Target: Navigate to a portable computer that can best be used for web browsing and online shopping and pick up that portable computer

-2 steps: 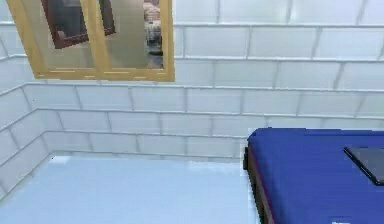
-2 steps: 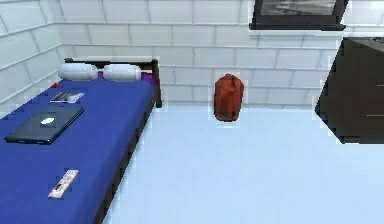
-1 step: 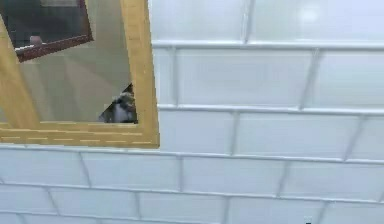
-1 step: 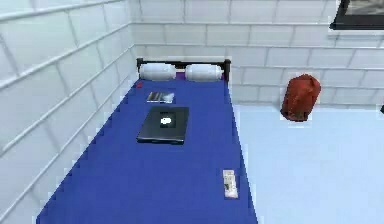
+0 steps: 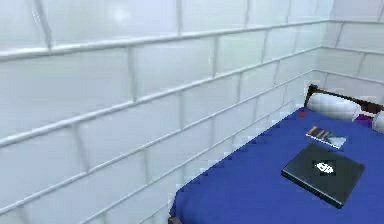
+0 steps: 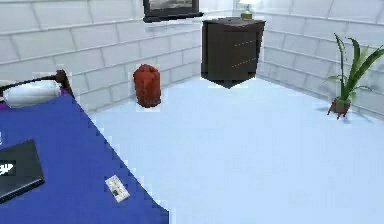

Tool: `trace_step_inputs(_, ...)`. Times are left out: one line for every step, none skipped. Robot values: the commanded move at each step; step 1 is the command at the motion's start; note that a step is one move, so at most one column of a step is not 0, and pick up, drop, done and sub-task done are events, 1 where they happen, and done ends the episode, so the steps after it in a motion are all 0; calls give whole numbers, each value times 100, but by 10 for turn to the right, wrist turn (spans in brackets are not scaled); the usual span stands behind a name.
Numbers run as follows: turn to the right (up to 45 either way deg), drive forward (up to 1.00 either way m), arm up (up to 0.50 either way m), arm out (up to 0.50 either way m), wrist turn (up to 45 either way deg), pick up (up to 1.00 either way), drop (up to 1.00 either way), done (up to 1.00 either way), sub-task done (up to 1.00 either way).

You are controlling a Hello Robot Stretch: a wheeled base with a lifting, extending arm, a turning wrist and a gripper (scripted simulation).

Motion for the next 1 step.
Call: trace_step_inputs(450,0,0,0,0,0,0,0,0)
